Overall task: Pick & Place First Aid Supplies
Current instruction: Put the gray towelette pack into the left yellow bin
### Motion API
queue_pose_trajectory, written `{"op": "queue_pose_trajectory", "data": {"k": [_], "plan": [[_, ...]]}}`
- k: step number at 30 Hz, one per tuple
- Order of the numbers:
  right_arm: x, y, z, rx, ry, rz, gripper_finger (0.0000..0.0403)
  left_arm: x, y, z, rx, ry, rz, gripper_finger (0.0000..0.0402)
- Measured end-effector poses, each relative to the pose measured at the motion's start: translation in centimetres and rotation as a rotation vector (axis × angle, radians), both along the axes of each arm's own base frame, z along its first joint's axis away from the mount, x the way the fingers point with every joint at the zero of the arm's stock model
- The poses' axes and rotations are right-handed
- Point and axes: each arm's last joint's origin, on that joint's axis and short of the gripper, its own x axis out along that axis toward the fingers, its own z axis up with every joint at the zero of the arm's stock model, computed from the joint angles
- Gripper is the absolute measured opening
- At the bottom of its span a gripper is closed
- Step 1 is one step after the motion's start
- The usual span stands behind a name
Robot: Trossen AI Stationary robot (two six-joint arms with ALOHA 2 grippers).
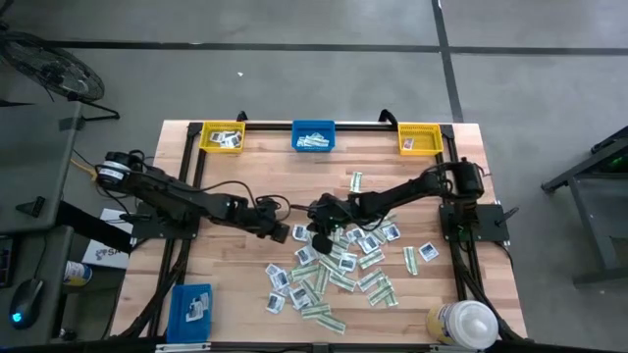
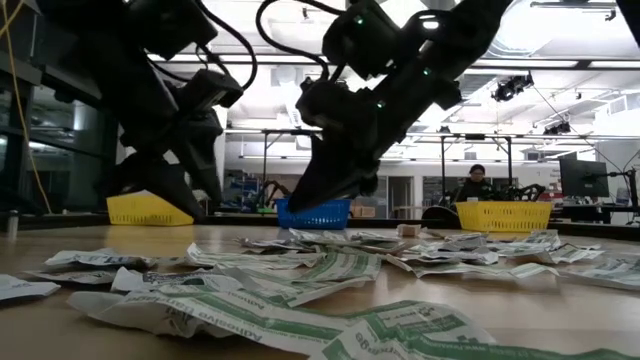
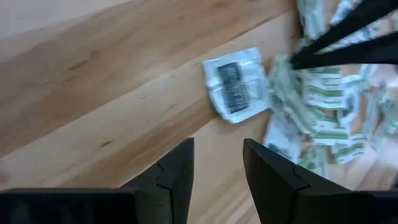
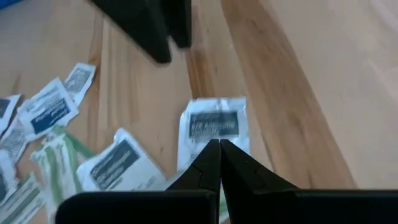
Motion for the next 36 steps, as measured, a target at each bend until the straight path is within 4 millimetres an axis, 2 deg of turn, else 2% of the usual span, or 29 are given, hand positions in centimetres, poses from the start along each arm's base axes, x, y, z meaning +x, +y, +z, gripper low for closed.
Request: {"op": "queue_pose_trajectory", "data": {"k": [5,13,21,28,36], "plan": [[0.2,-0.1,-0.6,-0.008,-0.007,-0.005,0.0000,0.0,0.1,-0.2,0.005,0.010,0.004,0.0137],[0.4,-0.1,-2.6,0.008,0.039,-0.014,0.0000,0.0,0.0,-0.2,-0.003,0.012,-0.004,0.0137],[0.4,-0.1,-3.0,0.010,0.062,-0.021,0.0000,0.3,-0.1,0.0,-0.039,-0.020,-0.008,0.0137],[0.3,-0.2,-3.1,0.011,0.067,-0.023,0.0000,0.4,0.2,-0.2,-0.085,-0.018,0.114,0.0138],[0.3,-0.2,-3.2,0.012,0.073,-0.031,0.0000,1.4,0.0,-2.3,-0.151,0.018,0.133,0.0139]]}}
